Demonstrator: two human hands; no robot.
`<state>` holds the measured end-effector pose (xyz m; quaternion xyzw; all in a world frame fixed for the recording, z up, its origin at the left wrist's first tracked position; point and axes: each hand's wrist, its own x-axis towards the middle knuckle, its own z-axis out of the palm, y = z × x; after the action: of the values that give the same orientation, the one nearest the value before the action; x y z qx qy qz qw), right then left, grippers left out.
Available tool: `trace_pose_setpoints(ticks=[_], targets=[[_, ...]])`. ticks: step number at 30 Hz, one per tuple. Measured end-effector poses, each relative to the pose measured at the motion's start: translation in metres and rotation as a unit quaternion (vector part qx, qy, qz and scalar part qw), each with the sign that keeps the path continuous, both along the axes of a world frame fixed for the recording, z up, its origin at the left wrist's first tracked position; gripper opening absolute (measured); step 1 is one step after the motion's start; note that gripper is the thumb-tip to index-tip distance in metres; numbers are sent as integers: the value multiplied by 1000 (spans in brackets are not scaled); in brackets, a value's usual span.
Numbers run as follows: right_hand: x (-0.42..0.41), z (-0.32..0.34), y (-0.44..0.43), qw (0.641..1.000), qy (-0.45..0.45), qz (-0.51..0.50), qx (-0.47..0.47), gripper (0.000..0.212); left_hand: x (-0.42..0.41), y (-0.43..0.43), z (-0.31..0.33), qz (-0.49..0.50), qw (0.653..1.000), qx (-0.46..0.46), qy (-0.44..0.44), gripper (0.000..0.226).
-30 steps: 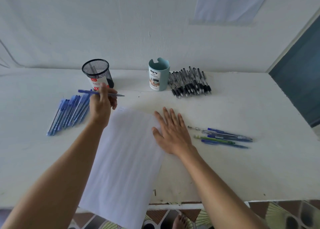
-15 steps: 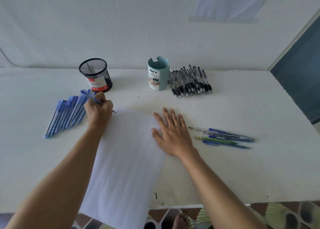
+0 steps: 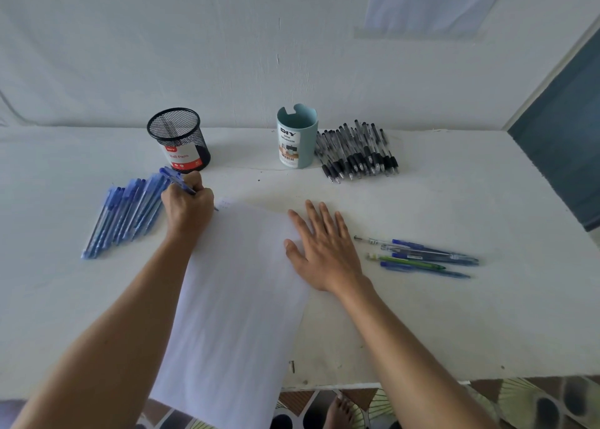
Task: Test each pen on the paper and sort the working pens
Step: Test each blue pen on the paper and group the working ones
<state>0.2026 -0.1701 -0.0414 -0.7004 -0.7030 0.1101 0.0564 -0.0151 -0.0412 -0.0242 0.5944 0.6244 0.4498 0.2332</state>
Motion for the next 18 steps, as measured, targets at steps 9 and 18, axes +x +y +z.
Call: trace_pose_setpoints(ticks=[9, 18], targets=[[0, 3, -1, 1000, 0, 2, 4, 65, 2, -2, 3, -16, 1000, -12, -6, 15], [0, 2, -2, 1000, 7, 4, 13, 64, 1, -1, 1, -29, 1000, -7, 8, 13]])
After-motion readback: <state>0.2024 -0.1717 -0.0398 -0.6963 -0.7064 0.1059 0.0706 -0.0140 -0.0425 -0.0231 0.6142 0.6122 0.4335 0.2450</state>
